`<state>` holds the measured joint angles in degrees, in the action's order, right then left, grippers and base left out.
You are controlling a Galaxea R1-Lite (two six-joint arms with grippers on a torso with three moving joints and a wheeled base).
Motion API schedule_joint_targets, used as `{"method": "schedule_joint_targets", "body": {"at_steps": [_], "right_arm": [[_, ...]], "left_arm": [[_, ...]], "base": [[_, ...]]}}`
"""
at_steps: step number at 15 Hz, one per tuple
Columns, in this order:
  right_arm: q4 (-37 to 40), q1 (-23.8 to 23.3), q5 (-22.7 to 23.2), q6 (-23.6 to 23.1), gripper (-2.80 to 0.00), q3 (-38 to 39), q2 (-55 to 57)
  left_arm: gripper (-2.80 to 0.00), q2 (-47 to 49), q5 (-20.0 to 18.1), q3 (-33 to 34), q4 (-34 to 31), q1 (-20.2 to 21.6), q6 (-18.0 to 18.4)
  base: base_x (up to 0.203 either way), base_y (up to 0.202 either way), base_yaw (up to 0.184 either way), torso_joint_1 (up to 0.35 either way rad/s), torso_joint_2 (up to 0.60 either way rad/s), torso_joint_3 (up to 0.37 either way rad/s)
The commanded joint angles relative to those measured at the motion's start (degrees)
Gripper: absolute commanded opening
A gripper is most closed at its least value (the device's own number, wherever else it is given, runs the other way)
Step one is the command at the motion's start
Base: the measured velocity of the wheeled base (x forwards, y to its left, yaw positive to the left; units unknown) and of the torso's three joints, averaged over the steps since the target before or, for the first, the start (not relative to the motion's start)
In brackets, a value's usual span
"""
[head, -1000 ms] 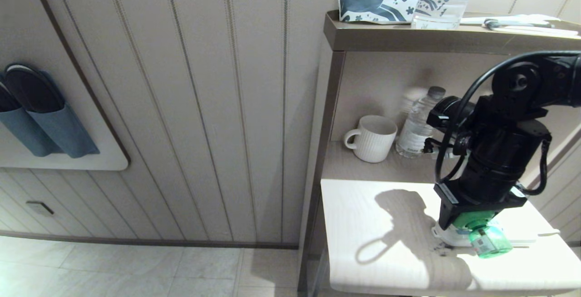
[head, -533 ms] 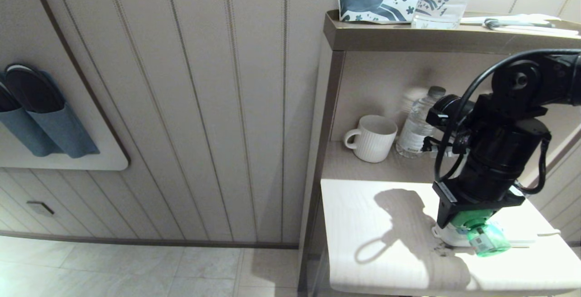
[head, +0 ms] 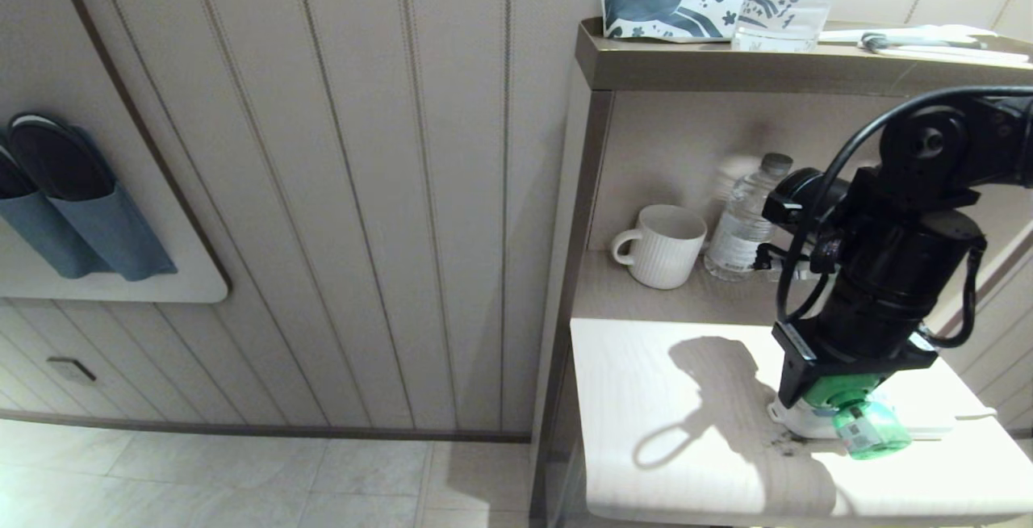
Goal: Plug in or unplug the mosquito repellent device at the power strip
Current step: Insert the plug into the socket
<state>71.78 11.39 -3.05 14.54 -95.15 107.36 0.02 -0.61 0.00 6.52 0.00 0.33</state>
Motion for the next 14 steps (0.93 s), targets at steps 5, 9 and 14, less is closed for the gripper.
{"method": "schedule_joint_targets", "body": {"at_steps": [5,9,14], "right_arm": [[0.5,-2.6,-0.1,-1.1,-2.80,-2.7,-0.2],[0.6,-4.5,-0.1,-1.3,-2.80,-2.6,0.2],[0.5,-6.5,-0.1,-2.8,-2.80,-4.0,0.4]], "left_arm": [[-2.80,0.0,0.0,0.0,0.1,0.0,0.0],[-2.80,0.0,0.0,0.0,0.1,0.0,0.0],[-2.80,0.0,0.0,0.0,0.1,0.0,0.0]], "base": [[0.000,0.000,0.000,0.000,0.00,0.000],[0.000,0.000,0.000,0.000,0.00,0.000],[0.000,0.000,0.000,0.000,0.00,0.000]]}}
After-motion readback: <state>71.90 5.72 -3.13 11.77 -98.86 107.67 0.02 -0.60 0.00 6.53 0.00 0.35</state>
